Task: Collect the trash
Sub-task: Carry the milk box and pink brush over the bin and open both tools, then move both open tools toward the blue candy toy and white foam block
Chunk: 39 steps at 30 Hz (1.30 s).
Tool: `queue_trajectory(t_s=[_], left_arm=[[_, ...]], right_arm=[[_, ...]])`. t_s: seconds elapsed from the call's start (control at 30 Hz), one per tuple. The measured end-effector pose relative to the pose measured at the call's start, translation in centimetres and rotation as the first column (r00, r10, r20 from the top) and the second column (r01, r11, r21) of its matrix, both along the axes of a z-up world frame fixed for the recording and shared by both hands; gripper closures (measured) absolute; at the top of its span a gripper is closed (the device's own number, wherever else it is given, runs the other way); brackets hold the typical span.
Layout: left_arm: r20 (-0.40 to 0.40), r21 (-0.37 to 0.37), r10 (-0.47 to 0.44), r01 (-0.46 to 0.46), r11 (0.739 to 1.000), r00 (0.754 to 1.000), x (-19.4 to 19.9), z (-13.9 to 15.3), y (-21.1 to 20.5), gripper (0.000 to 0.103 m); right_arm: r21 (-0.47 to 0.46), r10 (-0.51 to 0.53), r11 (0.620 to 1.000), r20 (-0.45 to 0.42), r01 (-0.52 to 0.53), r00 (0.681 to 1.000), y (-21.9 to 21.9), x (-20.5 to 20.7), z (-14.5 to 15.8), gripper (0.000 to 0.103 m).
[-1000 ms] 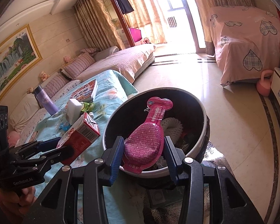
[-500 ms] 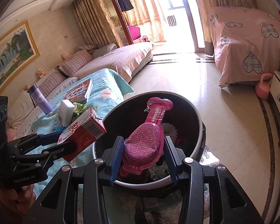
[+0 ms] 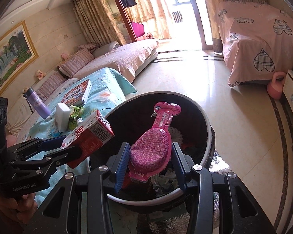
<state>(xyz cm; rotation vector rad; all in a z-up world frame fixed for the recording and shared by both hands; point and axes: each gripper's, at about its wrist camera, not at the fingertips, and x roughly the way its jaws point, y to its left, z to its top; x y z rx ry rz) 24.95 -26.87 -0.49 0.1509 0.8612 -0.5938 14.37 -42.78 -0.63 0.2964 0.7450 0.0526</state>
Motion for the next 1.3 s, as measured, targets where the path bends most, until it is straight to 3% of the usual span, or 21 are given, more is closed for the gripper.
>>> queue_trajectory(t_s=[0.1, 0.23, 0.53, 1.03, 1.3], left_arm=[[-0.025, -0.012, 0.003, -0.003, 1.000, 1.000, 0.5, 0.1, -0.1, 0.044], [-0.017, -0.022, 0.019, -0.020, 1.000, 1.000, 0.2, 0.2, 0.7, 0.030], [-0.059, -0.047, 0.108, -0.111, 0.993, 0.992, -1.3, -1.6, 6.5, 0.029], [-0.135, -0.066, 0.332, -0.342, 0.937, 0.934, -2.2, -3.9, 19.3, 0.029], [-0.128, -0.045, 0.391, -0.399, 0.916, 0.911, -1.4, -4.6, 24.0, 0.029]], right_arm=[[0.008, -0.009, 1.000, 0.000, 0.009, 1.000, -0.3, 0.2, 0.0, 0.056], [0.036, -0.026, 0.999, 0.008, 0.026, 1.000, -0.8, -0.1, 0.0, 0.035], [0.076, -0.013, 0.997, 0.037, 0.010, 0.999, 0.7, -1.6, 0.4, 0.021], [0.065, 0.182, 0.981, 0.022, -0.183, 0.983, 10.6, 0.3, 0.1, 0.018], [0.071, 0.250, 0.966, -0.002, -0.249, 0.968, 14.7, 2.7, -0.6, 0.018]])
